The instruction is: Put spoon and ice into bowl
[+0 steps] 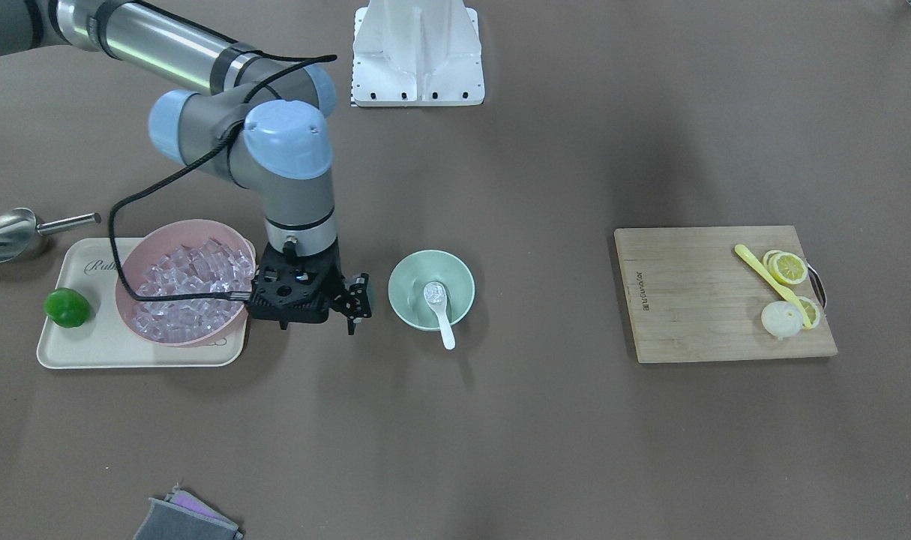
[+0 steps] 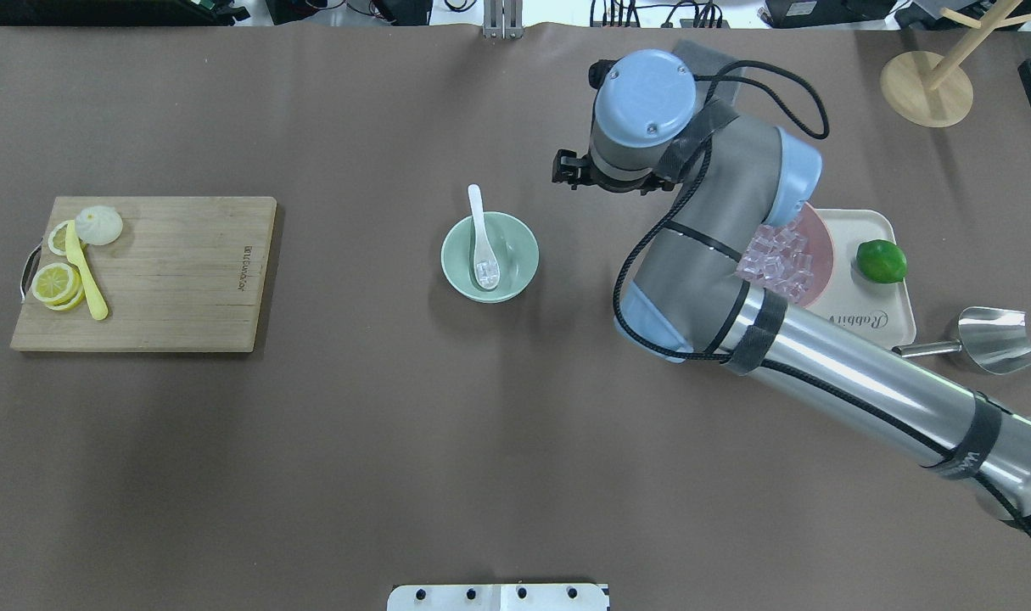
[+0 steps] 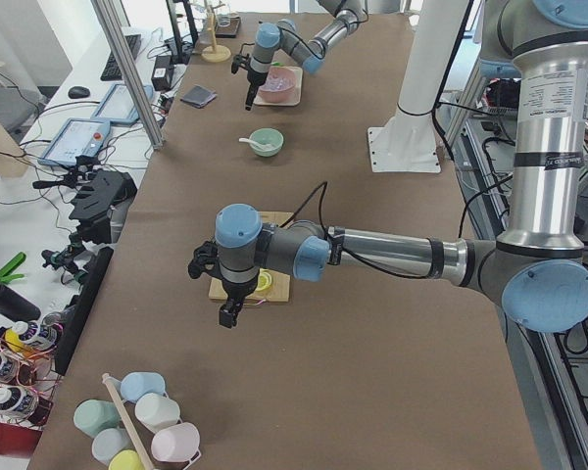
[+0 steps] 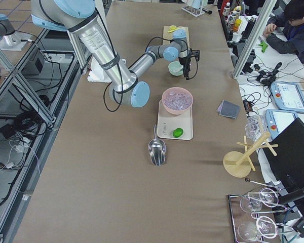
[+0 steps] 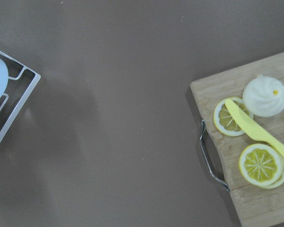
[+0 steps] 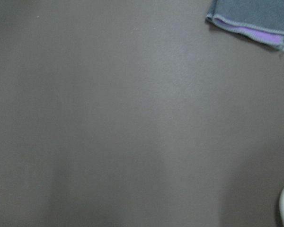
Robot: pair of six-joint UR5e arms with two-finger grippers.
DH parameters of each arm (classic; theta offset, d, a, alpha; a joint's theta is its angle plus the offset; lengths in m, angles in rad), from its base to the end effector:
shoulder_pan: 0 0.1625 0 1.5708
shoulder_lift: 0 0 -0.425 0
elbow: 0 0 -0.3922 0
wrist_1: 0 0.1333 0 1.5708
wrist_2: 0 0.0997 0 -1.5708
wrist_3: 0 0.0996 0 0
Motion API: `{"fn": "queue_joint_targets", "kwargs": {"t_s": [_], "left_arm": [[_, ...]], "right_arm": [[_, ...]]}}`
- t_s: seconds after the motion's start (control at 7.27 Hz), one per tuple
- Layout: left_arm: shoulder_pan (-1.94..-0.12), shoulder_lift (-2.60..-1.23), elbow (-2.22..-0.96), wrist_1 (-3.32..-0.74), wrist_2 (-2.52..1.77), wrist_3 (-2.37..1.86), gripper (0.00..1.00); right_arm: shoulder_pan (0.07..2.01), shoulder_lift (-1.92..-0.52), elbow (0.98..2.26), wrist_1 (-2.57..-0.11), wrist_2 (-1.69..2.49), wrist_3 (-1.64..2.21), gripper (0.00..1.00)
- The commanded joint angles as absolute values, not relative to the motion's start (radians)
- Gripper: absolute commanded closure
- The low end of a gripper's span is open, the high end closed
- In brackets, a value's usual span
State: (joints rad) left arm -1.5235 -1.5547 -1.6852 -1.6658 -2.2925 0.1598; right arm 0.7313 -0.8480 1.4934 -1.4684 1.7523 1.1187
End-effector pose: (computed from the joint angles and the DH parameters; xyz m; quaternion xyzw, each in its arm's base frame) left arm -0.0440 -0.4983 0.6032 0.1099 0.3458 0.1301 0.9227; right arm -0.4694 -0.5761 0.2493 0.1329 -0.3490 0.0962 0.9227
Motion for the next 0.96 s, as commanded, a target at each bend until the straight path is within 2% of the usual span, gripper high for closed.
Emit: {"fn": "queue_joint_targets", "kwargs": {"t_s": [0.0,0.28,0.83], "left_arm": [[-1.563,-1.562,-1.695,-1.551,-2.281,0.219,0.01],[-1.563,-1.562,-1.691,-1.534,-2.26,0.193,0.01],[-1.563,-1.545,-1.672,-1.595,-2.27,0.173,0.01]], "right_arm": [[0.854,-0.919,1.528,-1.476,1.871,0.943,0.0],[1.022,-1.026,1.567,-1.477,2.038,0.705,0.0],[1.372,-1.396,1.655,-1.477,2.224,0.117,0.0]]}}
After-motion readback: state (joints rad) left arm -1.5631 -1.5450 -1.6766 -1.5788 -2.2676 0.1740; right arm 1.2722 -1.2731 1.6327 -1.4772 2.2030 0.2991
